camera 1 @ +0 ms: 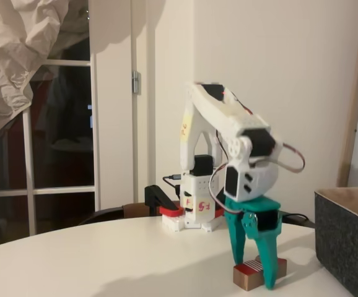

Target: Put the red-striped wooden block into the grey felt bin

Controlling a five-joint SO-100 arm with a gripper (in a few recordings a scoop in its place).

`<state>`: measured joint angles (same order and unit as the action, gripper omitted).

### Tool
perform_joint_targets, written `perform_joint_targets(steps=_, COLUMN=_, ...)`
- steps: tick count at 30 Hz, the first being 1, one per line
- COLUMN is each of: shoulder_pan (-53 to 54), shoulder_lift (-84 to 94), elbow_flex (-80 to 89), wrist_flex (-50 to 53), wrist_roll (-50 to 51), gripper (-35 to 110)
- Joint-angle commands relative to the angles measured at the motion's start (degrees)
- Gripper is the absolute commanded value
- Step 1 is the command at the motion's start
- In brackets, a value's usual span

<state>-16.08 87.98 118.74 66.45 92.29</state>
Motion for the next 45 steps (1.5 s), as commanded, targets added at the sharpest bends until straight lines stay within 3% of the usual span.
perform_joint_targets(steps=1, shoulder_pan=-0.4, shoulder_lift=-1.0, elbow_flex=-1.1, wrist_flex=-0.7, wrist_roll=-0.4, gripper=26)
perform_joint_targets(steps=22, shoulder_pan=-1.7, shoulder_lift=-2.2, elbow_flex=-5.4, wrist_flex=-7.5, wrist_roll=-5.6, gripper=2)
perform_joint_targets(steps=45, shoulder_pan=6.4, shoulder_lift=18.3, elbow_flex=-22.1, wrist_flex=-7.4, wrist_roll=-2.3, gripper=0)
